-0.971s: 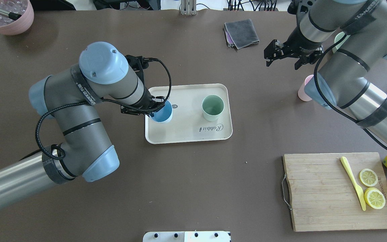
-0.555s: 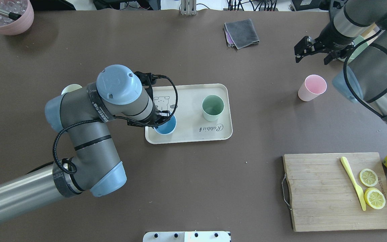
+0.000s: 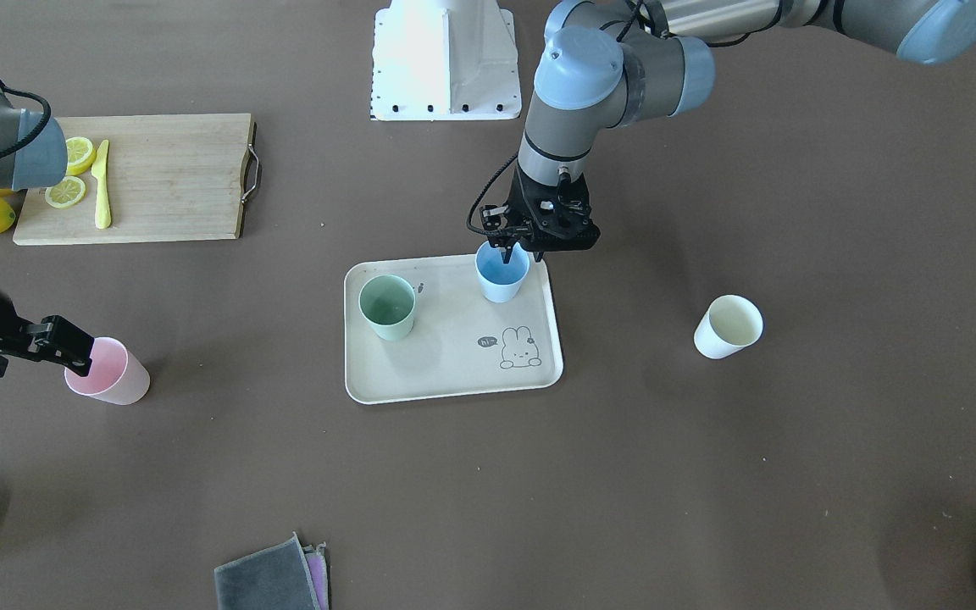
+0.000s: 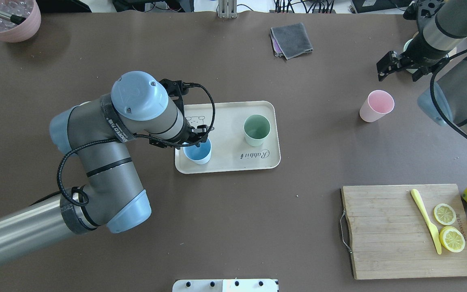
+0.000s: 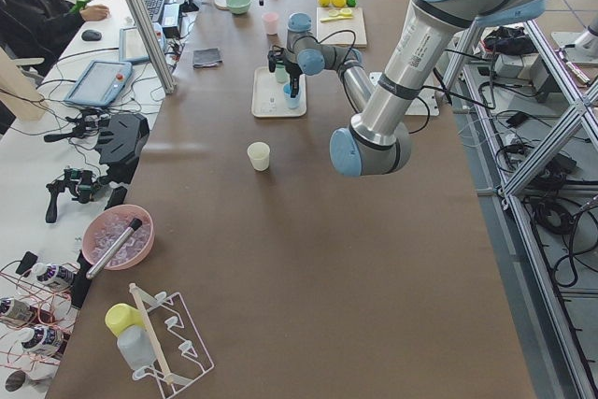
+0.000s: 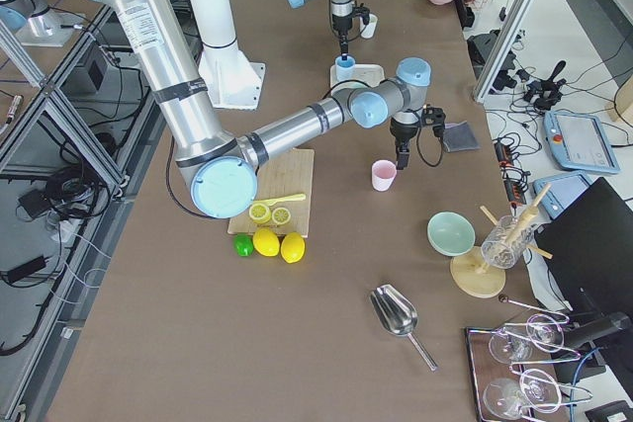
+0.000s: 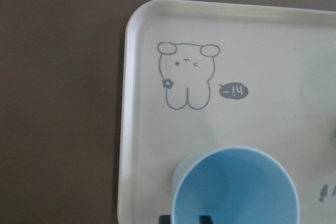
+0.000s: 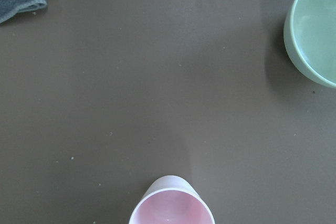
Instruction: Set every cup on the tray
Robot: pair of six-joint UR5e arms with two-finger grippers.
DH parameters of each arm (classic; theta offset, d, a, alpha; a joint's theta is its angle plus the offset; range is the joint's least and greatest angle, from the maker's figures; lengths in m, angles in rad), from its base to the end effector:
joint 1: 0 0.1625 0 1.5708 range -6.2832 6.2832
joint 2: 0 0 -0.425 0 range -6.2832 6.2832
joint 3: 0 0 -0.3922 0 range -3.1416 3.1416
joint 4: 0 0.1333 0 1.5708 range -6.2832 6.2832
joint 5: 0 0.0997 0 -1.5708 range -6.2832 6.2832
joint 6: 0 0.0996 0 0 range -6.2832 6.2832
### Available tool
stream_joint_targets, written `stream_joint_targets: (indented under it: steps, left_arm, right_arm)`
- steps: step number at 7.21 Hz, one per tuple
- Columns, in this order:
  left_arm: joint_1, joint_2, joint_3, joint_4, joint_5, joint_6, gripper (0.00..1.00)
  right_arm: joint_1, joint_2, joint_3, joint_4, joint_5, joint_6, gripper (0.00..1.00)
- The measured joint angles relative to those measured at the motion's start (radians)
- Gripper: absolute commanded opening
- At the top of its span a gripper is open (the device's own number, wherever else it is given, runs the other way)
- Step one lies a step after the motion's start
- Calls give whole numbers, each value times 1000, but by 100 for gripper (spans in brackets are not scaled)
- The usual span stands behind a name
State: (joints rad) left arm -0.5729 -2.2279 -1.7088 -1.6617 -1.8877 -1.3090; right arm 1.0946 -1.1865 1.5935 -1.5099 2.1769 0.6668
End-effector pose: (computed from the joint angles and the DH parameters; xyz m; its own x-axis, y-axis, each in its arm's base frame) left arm 0.5081 -0.4494 0.2016 0.5942 -0.0907 -0.7992 0.1640 0.9864 0.0101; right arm -0.2278 -0.6087 0.4293 0.7345 0.0151 0.6785 -0.0574 0.9976 0.0399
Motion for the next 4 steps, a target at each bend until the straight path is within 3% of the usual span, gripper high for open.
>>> stream_joint_targets:
  steps: [4]
  left_arm:
    - [-71,-1,-37,5,-47,9,97]
  right_arm:
    - [-51,-39,-80,93,-48,-26,100]
